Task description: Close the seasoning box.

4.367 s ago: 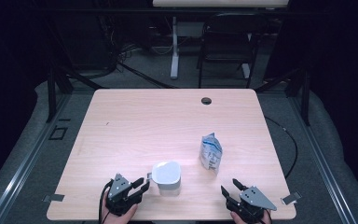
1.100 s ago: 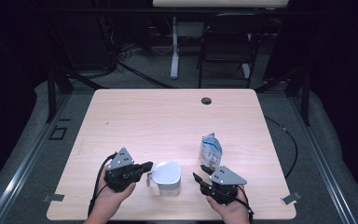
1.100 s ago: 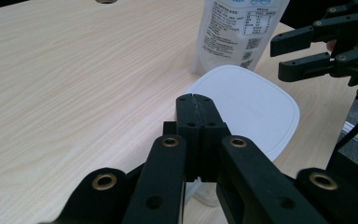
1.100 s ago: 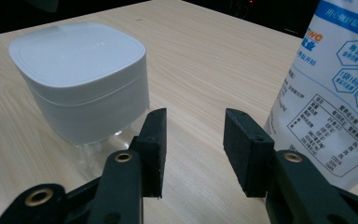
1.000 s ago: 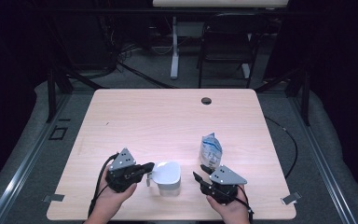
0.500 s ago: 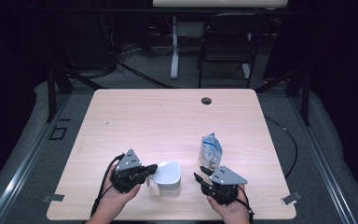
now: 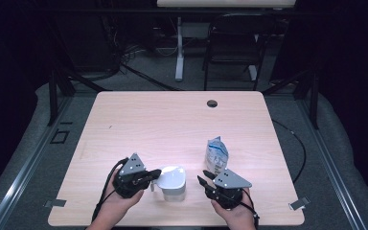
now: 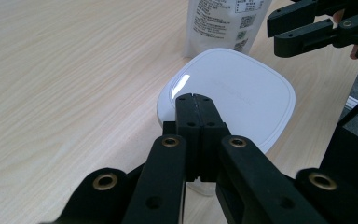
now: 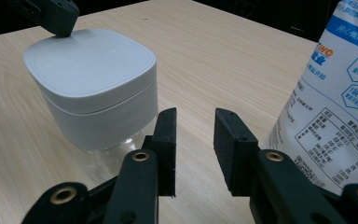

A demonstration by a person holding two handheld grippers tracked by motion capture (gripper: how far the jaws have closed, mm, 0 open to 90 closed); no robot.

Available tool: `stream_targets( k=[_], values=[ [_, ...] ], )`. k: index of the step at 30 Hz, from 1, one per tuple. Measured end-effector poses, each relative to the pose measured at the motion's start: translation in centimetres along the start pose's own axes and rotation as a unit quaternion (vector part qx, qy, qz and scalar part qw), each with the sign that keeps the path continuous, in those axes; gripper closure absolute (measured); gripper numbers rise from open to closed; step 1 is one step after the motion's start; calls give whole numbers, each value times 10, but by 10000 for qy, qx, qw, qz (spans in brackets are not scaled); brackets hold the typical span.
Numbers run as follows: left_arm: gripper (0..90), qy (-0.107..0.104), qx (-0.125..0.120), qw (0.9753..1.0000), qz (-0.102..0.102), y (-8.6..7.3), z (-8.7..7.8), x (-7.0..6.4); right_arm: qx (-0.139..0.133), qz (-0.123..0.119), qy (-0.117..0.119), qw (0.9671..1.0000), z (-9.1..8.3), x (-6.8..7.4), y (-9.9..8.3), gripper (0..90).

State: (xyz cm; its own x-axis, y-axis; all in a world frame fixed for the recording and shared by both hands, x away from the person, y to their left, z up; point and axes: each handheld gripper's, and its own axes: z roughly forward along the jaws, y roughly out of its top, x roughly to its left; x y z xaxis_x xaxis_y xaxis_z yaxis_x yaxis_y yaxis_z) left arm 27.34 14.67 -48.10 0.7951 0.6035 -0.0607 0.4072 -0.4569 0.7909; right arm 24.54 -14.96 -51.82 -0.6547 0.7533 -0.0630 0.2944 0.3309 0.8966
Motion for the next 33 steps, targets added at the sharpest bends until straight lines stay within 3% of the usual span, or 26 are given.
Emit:
stream_targets(
  k=[6, 18, 24, 33],
  values=[
    [900, -3, 25, 10000, -22, 0, -1, 0, 50, -15, 49, 10000, 2, 0, 1, 720],
    [900, -19, -22, 10000, -85, -2, -2, 1, 186, -217, 307, 9991, 5, 2, 5, 900],
    [900, -19, -64, 9999, -102, -3, -1, 2, 284, -453, 351, 9980, 8, 8, 7, 900],
    [900, -20, -76, 9999, -93, -3, -1, 1, 373, -563, 553, 9962, 14, 15, 10, 900]
  ],
)
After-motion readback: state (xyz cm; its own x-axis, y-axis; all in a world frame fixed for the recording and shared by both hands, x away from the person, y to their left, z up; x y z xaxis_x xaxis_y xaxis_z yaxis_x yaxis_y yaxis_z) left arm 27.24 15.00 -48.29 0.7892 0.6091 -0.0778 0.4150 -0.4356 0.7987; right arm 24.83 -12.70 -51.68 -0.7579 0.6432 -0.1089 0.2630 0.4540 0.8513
